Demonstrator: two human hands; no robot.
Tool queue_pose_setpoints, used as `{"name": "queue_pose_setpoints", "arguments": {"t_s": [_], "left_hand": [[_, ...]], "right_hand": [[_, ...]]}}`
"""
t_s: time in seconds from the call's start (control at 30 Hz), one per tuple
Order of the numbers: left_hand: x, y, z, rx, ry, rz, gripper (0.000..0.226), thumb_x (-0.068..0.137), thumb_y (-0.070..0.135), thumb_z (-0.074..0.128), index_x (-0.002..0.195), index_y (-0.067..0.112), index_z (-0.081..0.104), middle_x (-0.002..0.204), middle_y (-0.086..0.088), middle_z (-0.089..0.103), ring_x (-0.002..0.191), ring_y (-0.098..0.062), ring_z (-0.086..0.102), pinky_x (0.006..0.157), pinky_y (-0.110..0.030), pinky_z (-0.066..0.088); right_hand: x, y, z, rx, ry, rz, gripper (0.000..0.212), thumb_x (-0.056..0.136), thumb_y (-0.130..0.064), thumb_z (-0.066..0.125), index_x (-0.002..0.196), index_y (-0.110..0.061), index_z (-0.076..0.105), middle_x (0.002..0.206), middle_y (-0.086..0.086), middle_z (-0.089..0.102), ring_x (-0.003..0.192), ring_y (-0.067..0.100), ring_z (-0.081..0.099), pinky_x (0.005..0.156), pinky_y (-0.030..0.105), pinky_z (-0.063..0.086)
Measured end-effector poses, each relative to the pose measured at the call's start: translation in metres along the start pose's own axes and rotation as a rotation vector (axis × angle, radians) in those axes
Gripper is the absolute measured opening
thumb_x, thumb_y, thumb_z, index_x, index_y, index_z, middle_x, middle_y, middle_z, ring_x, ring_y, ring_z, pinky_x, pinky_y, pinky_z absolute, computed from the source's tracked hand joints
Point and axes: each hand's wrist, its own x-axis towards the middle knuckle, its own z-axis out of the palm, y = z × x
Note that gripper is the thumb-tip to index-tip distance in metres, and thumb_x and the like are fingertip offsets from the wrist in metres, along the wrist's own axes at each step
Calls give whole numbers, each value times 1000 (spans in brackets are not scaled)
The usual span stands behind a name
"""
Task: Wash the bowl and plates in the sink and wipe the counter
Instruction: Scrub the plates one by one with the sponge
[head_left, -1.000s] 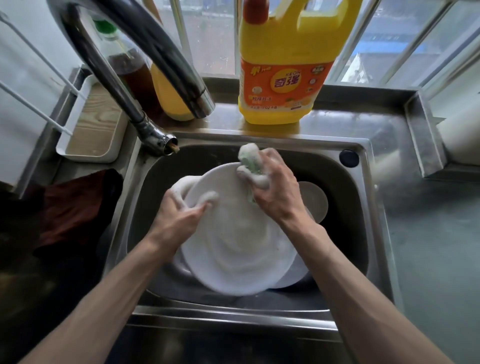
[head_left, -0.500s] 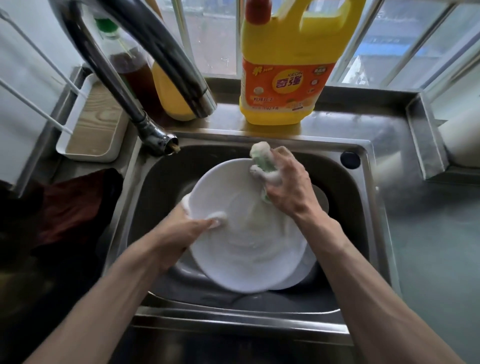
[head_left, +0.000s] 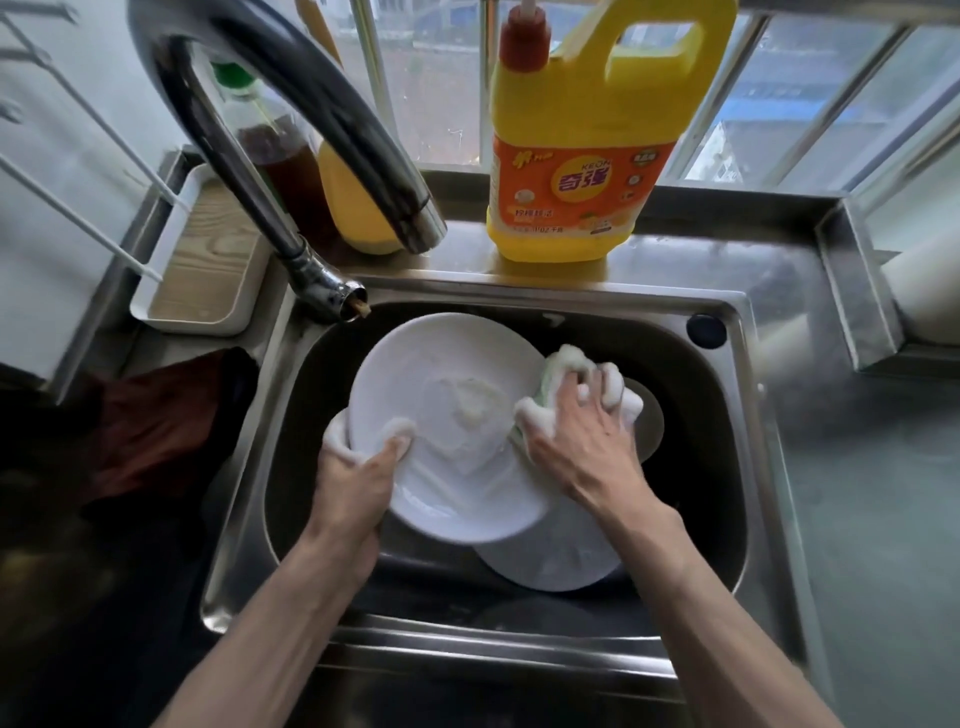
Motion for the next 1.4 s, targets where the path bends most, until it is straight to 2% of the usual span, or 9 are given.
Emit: {"name": "queue_pose_setpoints", "arguments": {"t_s": [0.13,0.27,0.37,0.47,0.63,0.73,0.97,1.27,1.4], "left_hand": [[-4,-2,-2,-79,64,11,51,91,12,75,136,23,53,123,-7,69,111,-27,70,90,-45,59],[-4,-1,0,-109,101,40,47,94,10,72,133,25,51,122,-7,68,109,-23,69,85,-36,58],[-2,-3,3,-103,81,47,42,97,14,68,133,25,50,119,-6,69,102,-18,71,77,-30,58],[-2,-3,7,-80,32,17,35,100,29,61,133,26,48,111,-2,70,93,-14,72,72,-30,58],[6,2,4,-78,11,-12,33,104,36,54,134,23,48,108,-2,71,82,-7,75,65,-24,60],[9,5,1,-56,1,-5,41,103,38,55,140,21,46,115,-4,70,95,-15,73,71,-29,59],[6,-8,9,11,-127,33,33,90,48,59,117,29,55,106,-6,73,91,-18,74,71,-33,59],[19,-10,-2,48,-10,71,42,103,34,58,140,15,50,112,-8,72,88,-15,74,65,-26,59],[13,-8,3,56,-38,93,59,88,57,63,133,19,53,110,-6,73,93,-17,74,66,-28,58]], "right_hand": [[-20,-6,7,-141,169,-130,50,95,-46,47,132,-15,35,125,3,23,112,24,27,100,44,35],[-38,-5,23,-117,222,-322,38,98,-37,57,126,-13,50,126,5,34,109,22,32,98,37,37],[-45,-8,31,181,191,-417,39,89,-24,73,123,-17,55,126,1,39,115,14,41,99,23,37],[-46,-17,28,432,196,-435,33,79,-20,85,100,-15,60,121,2,43,105,3,45,82,3,39],[-42,-14,19,180,364,-398,21,84,-39,81,85,-26,65,116,-9,55,109,15,52,81,30,40],[-43,-11,15,147,327,-253,19,83,-47,80,88,-32,70,113,-9,54,98,17,51,70,28,40],[-21,-36,31,52,212,-536,12,88,-36,78,94,-28,73,110,-6,66,86,17,60,69,23,35],[-3,-9,11,11,264,-355,10,87,-36,75,87,-28,68,104,-9,70,87,20,60,73,29,38],[-26,-21,25,85,137,-471,9,84,-37,75,86,-30,71,97,-9,71,85,17,63,68,27,41]]}}
